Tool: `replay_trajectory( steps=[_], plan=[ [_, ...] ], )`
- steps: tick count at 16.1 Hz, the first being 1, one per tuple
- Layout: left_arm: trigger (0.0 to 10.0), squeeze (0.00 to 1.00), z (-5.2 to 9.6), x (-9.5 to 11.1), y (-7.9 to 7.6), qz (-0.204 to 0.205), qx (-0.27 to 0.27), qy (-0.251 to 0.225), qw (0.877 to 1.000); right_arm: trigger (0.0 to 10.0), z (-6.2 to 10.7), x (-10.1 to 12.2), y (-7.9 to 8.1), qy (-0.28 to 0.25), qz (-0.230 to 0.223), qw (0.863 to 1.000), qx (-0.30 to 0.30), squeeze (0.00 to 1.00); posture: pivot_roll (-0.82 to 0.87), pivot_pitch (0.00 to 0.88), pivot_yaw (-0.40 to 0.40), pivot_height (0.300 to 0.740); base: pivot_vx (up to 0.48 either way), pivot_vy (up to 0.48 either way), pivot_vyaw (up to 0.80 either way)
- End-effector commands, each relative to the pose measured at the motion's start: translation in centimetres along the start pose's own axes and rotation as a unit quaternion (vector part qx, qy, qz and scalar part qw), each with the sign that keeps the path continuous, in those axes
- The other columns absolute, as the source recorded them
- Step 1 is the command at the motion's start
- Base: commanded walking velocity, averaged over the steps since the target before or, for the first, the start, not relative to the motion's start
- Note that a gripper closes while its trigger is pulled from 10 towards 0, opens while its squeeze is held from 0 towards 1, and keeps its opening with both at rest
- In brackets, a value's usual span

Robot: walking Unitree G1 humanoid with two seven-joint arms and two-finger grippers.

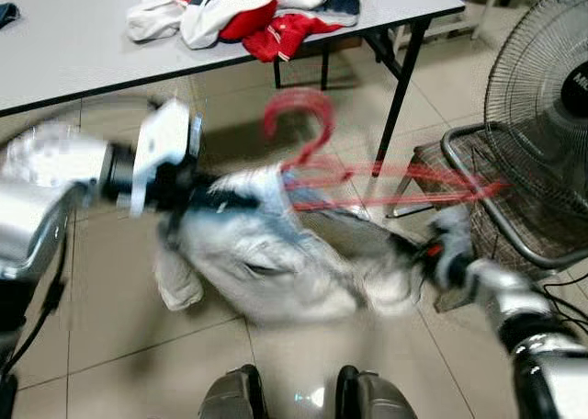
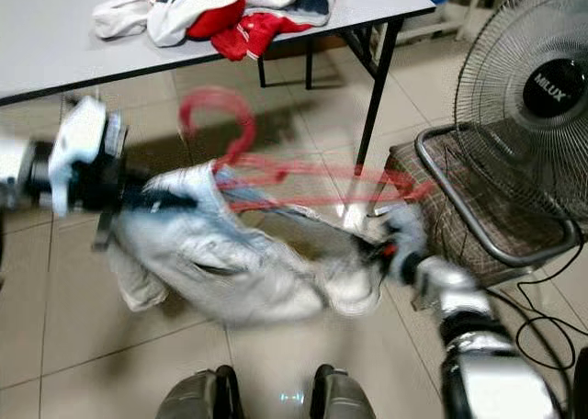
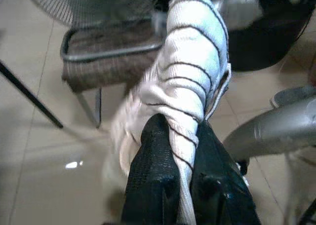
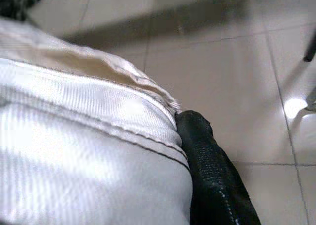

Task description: Hang hanger

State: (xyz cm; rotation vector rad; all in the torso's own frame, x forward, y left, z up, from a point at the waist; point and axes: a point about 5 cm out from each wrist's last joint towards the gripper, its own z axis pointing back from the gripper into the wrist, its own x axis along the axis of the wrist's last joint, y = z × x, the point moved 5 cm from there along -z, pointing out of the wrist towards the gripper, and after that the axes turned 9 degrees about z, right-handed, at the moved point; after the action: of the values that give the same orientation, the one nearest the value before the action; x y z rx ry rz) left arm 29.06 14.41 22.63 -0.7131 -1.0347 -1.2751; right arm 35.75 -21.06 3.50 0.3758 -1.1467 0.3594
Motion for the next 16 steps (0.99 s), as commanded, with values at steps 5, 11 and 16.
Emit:
replay_trajectory(
  steps=[5, 11, 16],
  plan=[
    [0.0, 0.0, 0.2, -5.3, -0.4, 0.0, 0.026, 0.087, 0.996, 0.0, 1.9, 5.5, -4.0, -0.1, -0.107, 0.988, -0.048, 0.0, -0.01, 0.187, 0.036, 0.74, 0.0, 0.0, 0.0],
    [0.0, 0.0, -2.1, -8.4, 2.0, -0.074, 0.139, 0.159, 0.975, 0.0, -1.0, 11.8, -0.1, -0.126, -0.1, 0.987, 0.024, 0.0, -0.02, 0.178, 0.018, 0.74, 0.0, 0.0, 0.0],
    [0.0, 0.0, -3.1, -11.6, 2.3, -0.097, 0.182, 0.218, 0.954, 0.0, -1.8, 13.7, 2.4, -0.136, -0.125, 0.982, 0.038, 0.0, -0.03, 0.176, 0.012, 0.74, 0.0, 0.0, 0.0]
  ],
)
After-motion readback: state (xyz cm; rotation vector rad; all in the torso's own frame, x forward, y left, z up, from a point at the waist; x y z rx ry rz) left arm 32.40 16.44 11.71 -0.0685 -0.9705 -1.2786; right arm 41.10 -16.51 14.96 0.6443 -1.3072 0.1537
